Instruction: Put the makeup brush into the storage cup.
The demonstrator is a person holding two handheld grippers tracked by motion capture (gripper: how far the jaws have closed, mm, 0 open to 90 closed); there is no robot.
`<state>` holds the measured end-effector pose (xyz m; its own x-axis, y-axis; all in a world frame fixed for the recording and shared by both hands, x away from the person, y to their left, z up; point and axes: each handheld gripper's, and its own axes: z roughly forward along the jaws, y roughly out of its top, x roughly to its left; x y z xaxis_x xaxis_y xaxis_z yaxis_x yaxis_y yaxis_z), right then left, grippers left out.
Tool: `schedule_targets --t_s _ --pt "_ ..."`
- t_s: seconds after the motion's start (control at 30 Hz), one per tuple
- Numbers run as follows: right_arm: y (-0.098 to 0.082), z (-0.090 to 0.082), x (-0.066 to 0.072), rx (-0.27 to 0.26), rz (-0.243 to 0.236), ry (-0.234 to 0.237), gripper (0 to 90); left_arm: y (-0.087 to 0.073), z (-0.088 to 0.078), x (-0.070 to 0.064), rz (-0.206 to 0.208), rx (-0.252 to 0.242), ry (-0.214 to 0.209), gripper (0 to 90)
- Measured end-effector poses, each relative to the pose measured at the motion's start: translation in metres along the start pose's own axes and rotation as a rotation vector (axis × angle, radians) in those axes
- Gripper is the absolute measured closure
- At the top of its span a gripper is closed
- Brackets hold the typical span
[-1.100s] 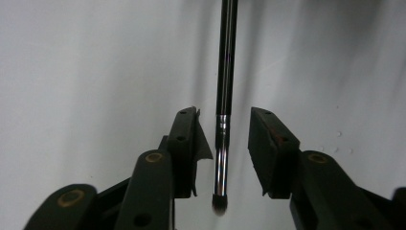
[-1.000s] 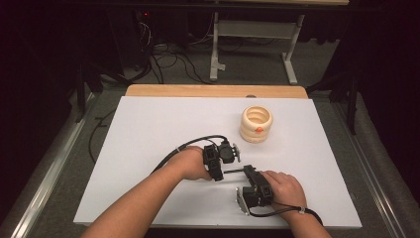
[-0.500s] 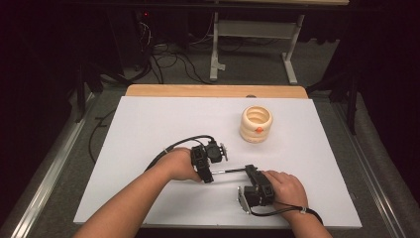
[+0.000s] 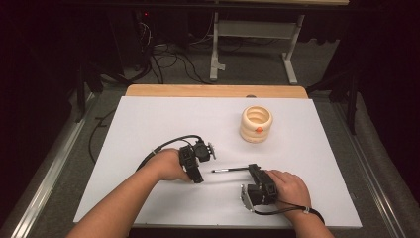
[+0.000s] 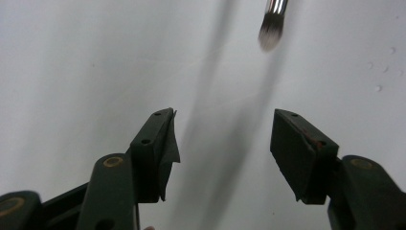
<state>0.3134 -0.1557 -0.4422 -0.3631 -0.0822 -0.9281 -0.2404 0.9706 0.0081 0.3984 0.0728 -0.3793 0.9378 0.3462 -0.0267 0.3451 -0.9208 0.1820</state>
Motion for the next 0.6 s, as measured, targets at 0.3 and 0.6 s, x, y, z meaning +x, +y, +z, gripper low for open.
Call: schedule_targets --t_s 0.3,0.6 --pt "-0.005 -0.001 -0.001 0.021 0.035 0.007 85.2 -0.017 0.001 0.009 -0.059 0.005 -0.008 33.7" --pt "-0.010 -0.002 -0.001 0.034 0.055 0.003 85.3 -0.030 0.005 0.014 -0.115 0.015 -0.004 19.1"
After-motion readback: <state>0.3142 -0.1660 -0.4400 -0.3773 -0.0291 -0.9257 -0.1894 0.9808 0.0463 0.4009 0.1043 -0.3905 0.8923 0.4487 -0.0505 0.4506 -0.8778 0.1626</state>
